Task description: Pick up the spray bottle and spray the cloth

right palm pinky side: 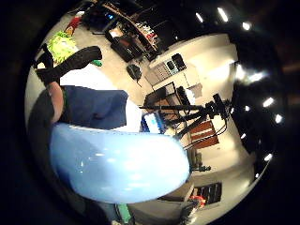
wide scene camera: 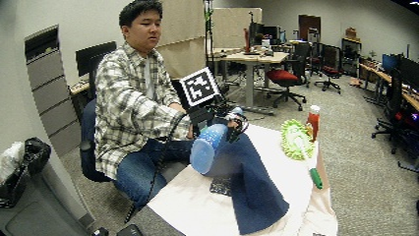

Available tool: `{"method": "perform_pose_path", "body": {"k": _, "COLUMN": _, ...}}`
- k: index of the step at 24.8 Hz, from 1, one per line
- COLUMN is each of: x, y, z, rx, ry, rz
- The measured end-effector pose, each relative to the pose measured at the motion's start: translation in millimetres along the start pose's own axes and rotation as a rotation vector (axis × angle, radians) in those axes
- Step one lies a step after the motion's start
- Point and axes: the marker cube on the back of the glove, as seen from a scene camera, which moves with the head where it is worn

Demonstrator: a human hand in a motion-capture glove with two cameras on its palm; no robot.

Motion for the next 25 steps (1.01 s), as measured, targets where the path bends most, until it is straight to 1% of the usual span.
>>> {"method": "perform_pose_path", "body": {"k": 7, "x": -16.4, "y": 0.7, "z": 0.8, "rx": -0.009, "ry": 0.011, "rz": -0.058}}
{"method": "perform_pose_path", "body": {"k": 13, "x": -16.6, "y": -2.2, "z": -0.1, "rx": -0.007, "ry": -0.013, "rz": -0.053}}
{"method": "perform_pose_path", "body": {"k": 17, "x": -10.3, "y": -5.5, "z": -5.0, "rx": 0.024, "ry": -0.135, "rz": 0.043}}
{"method": "perform_pose_path", "body": {"k": 21, "x": -1.8, "y": -10.5, "z": -14.8, "rx": 0.079, "ry": -0.357, "rz": 0.188}}
{"method": "perform_pose_path", "body": {"k": 25, "x": 4.8, "y": -11.5, "z": -24.8, "rx": 0.127, "ry": -0.567, "rz": 0.295}}
